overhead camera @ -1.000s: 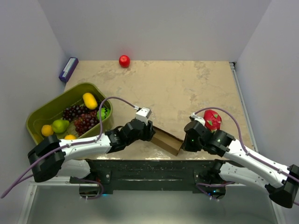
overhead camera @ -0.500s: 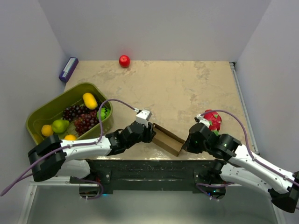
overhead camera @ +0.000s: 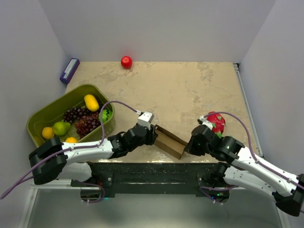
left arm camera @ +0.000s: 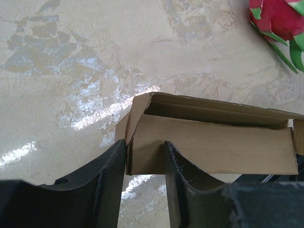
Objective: Fold the paper box
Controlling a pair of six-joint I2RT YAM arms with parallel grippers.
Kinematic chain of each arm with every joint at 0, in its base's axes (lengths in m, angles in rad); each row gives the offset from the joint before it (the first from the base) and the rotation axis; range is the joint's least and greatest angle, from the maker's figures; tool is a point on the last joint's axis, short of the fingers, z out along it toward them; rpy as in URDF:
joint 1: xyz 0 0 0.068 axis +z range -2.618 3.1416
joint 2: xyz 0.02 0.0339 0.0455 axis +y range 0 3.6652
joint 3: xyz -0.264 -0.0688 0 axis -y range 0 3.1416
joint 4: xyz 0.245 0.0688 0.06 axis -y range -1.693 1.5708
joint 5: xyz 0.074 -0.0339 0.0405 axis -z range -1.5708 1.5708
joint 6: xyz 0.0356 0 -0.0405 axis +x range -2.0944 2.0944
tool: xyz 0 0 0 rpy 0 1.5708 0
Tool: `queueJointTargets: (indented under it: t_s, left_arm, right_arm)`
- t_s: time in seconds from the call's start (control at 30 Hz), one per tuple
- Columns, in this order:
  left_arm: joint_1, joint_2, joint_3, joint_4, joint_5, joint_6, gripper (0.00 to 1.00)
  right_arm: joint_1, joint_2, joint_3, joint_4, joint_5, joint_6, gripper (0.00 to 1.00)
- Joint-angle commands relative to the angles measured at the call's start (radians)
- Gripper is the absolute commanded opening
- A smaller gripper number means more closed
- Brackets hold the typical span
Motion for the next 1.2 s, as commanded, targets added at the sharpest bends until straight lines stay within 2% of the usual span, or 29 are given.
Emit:
queueJointTargets:
  t_s: [0.0, 0.77, 1.17]
  left_arm:
    - [-0.005, 0.022, -0.003, -0.070, -0.036, 0.028, 0.40]
    - [-0.013, 0.034, 0.010, -0.080, -0.041, 0.030, 0.40]
    - [-0.015, 0.034, 0.028, -0.095, -0.042, 0.034, 0.40]
  right_arm:
    - [-0.002, -0.014, -0.008, 0.055, -0.007, 0.026, 0.00]
    - [-0.003, -0.020, -0.031, 0.035, -0.014, 0.028, 0.00]
    - [-0.002, 0.052, -0.005, -0.083, -0.014, -0.034, 0.00]
